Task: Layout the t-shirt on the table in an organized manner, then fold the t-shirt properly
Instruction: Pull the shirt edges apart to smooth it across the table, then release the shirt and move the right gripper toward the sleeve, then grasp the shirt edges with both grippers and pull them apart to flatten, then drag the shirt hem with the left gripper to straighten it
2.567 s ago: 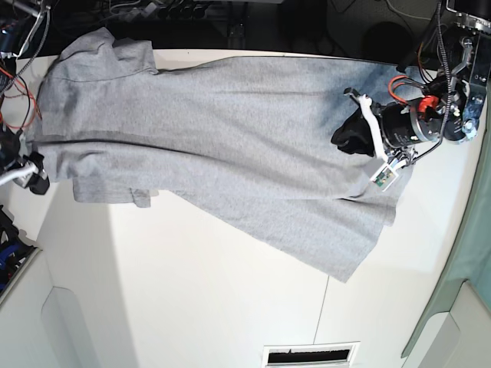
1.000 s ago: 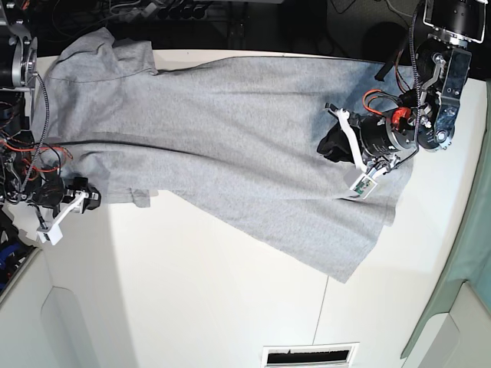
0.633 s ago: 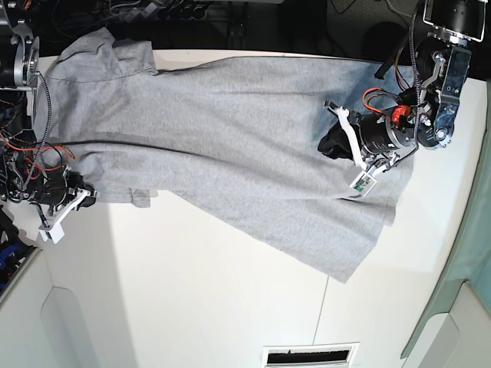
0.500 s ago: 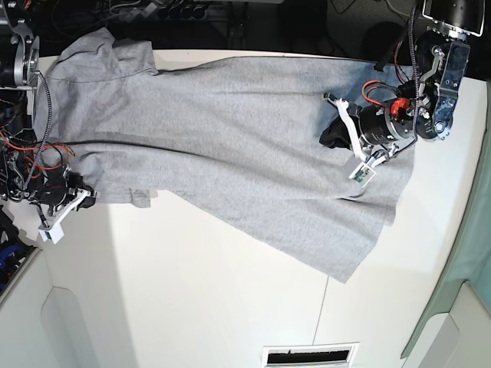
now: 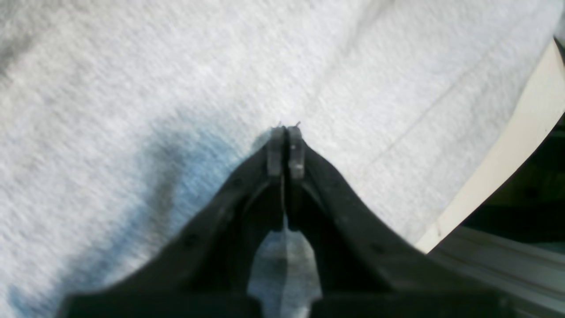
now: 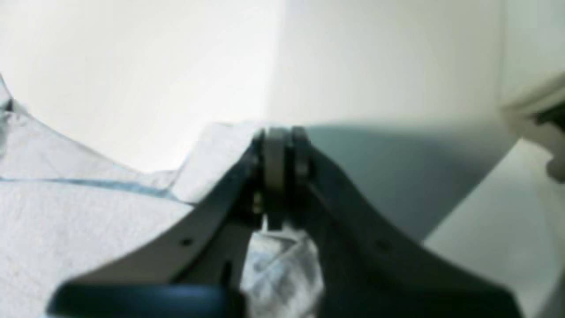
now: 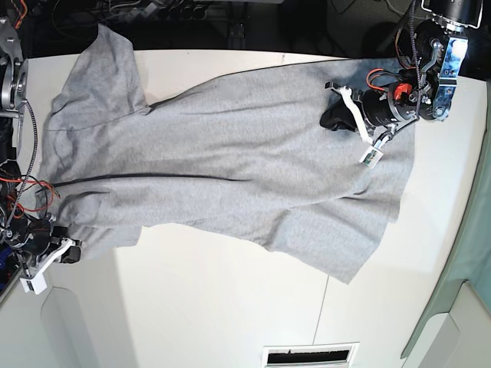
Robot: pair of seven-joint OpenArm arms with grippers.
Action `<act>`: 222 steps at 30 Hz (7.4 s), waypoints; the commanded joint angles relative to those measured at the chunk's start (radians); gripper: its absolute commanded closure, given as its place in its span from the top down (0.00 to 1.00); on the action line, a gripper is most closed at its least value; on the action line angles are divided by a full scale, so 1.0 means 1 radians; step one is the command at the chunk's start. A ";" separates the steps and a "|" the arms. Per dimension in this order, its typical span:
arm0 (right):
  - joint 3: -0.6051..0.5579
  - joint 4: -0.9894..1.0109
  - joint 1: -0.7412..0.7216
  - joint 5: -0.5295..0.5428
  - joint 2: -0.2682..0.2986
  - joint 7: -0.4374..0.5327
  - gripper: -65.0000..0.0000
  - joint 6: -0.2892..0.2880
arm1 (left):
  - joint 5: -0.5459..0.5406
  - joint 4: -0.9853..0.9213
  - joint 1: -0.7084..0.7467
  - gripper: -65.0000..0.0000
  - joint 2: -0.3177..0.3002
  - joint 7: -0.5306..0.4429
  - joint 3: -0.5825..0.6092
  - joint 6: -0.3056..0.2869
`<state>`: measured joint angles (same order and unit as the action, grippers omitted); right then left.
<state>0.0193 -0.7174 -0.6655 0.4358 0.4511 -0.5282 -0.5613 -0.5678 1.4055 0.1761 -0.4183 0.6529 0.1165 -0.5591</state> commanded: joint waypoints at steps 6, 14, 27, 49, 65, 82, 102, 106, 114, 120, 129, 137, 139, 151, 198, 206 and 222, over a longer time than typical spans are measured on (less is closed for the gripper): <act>0.005 -0.020 -0.095 0.014 0.031 0.024 0.00 -0.003 | 0.102 -0.041 -0.001 0.00 -0.022 0.032 -0.003 0.024; 0.005 -0.021 -0.159 0.014 0.075 0.040 0.00 -0.004 | 0.102 -0.061 -0.002 0.00 -0.094 0.031 -0.003 0.024; 0.005 -0.020 -0.206 0.017 0.085 0.085 0.45 0.009 | 0.086 -0.060 -0.005 0.00 -0.136 0.013 -0.003 -0.029; 0.322 -0.232 0.306 0.328 0.108 -0.343 0.59 -0.012 | -0.153 -0.021 -0.013 0.23 -0.183 0.025 -0.032 -0.128; 0.380 -0.421 0.691 0.331 -0.026 -0.283 0.59 -0.025 | -0.262 0.023 -0.090 0.23 -0.183 0.055 -0.040 -0.127; 0.383 -0.578 0.710 0.312 -0.118 -0.409 0.00 -0.022 | -0.173 -0.020 -0.382 0.23 -0.094 0.000 -0.006 0.005; 0.630 -1.038 1.157 0.336 -0.119 -0.408 0.00 -0.022 | 0.173 -0.620 -0.793 0.23 0.212 -0.180 0.278 0.141; 0.657 -1.039 1.153 0.334 -0.118 -0.365 0.05 -0.019 | 0.188 -0.620 -0.788 0.23 0.205 -0.173 0.278 0.141; 0.677 -1.039 1.052 0.327 -0.118 -0.349 0.39 -0.018 | 0.187 -0.620 -0.782 0.23 0.162 -0.128 0.278 0.141; 0.678 -1.015 0.899 0.245 -0.115 -0.282 0.38 0.016 | 0.187 -0.620 -0.742 0.23 0.106 -0.132 0.278 0.159; 0.587 -0.702 0.591 0.141 -0.075 -0.210 0.00 0.016 | 0.264 -0.629 -0.710 0.00 0.071 -0.140 0.278 0.311; 0.454 -0.382 0.385 0.071 -0.049 -0.143 0.00 0.014 | 0.273 -0.696 -0.708 0.00 0.019 -0.127 0.278 0.360; 0.425 -0.354 0.367 0.034 -0.049 -0.121 0.00 0.012 | 0.274 -0.696 -0.707 0.00 0.019 -0.120 0.278 0.360; 0.367 -0.346 0.399 0.024 -0.047 -0.146 0.00 0.014 | 0.273 -0.696 -0.704 0.00 0.019 -0.075 0.278 0.360; 0.463 -0.532 0.629 0.367 0.057 -0.359 0.00 -0.022 | -0.183 -0.370 -0.568 0.08 -0.288 0.097 0.276 0.088; 0.463 -0.535 0.757 0.437 0.042 -0.389 0.00 -0.031 | -0.227 -0.211 -0.340 0.08 -0.325 0.107 0.203 0.038; 0.346 -0.456 0.746 0.164 -0.016 -0.143 0.00 -0.011 | 0.087 -0.414 -0.314 0.08 -0.100 0.024 0.164 0.103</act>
<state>0.3649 -1.1679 0.0875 0.6270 0.4183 -0.6640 -0.5919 -0.5663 1.0130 -0.1539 -0.5243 0.5686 0.2665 -0.4988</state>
